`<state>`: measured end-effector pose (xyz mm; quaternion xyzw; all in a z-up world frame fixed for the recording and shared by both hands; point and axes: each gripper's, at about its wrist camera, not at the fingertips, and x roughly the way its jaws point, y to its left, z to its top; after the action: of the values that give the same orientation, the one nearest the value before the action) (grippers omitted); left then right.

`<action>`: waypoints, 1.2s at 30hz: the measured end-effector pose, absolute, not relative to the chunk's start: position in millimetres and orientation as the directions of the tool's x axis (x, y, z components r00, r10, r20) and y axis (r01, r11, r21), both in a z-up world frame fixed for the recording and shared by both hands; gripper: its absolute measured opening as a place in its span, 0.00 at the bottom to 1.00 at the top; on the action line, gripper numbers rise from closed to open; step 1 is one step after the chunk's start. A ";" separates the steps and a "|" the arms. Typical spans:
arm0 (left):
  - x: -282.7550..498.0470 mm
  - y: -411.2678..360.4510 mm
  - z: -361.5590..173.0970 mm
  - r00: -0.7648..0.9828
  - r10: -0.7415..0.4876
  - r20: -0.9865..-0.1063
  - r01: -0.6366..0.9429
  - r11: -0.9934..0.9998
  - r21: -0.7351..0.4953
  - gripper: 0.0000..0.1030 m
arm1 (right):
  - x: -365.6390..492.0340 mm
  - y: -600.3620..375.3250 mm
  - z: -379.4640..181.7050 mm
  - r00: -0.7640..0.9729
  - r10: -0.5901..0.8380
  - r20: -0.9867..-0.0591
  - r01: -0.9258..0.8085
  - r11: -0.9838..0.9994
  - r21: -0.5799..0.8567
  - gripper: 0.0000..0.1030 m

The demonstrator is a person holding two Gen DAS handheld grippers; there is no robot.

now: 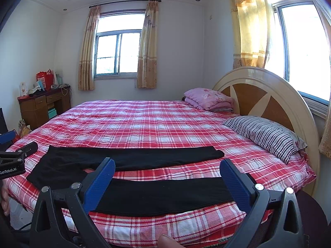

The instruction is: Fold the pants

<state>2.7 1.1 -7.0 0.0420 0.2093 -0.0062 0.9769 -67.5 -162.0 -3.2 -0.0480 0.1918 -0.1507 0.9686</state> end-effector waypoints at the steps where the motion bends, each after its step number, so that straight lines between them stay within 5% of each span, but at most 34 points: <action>1: 3.0 1.6 -7.2 0.912 0.005 -0.410 0.030 0.996 0.079 1.00 | -67.4 -161.9 -3.1 0.881 -0.311 -0.357 0.274 0.950 -0.152 0.99; 36: 3.7 -0.6 -9.1 0.907 0.004 -0.420 0.033 0.996 0.080 1.00 | -64.4 -160.3 -7.8 0.877 -0.314 -0.365 0.273 0.949 -0.161 0.99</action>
<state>3.7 -0.6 -9.1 0.0424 0.2151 -0.0074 0.9756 -64.4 -160.3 -7.8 -0.0522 0.1968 -0.1515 0.9673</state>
